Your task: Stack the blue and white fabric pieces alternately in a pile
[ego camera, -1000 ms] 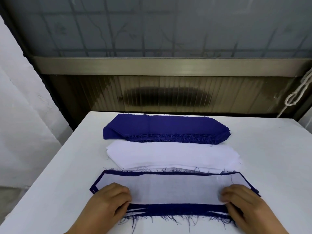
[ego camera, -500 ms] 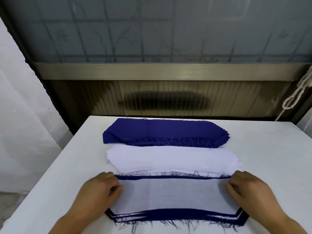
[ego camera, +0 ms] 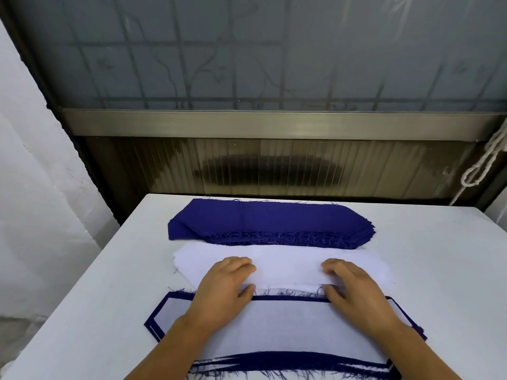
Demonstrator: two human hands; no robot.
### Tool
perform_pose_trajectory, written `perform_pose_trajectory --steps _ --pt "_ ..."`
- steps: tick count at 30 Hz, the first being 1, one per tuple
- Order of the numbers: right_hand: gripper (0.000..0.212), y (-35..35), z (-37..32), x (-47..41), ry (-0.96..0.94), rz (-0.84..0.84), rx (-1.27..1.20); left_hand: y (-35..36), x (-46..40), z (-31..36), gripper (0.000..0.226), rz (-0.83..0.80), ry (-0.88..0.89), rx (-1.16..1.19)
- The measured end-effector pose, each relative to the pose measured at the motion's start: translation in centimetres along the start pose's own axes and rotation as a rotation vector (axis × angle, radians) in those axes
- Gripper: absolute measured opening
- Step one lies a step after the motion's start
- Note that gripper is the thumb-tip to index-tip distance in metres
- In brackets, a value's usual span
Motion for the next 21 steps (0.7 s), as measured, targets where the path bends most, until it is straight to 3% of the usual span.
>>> perform_pose_trajectory --steps 6,12,21 --pt "0.016 -0.5 -0.2 0.4 -0.057 0.114 0.001 -1.1 0.3 0.5 0.011 0.148 0.047 -0.011" --pt "0.018 -1.1 -0.7 0.5 -0.079 0.167 0.007 -1.2 0.5 0.5 0.013 0.156 0.02 -0.031" --pt "0.015 -1.0 0.4 0.5 0.006 0.174 -0.012 -1.2 0.7 -1.5 0.016 0.177 -0.2 0.027"
Point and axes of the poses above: each hand's wrist, its own x-axis away from the middle knuckle, its own y-axis out of the palm, z = x × y, the point moved 7 cm from there along -x, towards the middle knuckle, and after that the axes turned 11 degrees about -z, right-handed, at the moved point
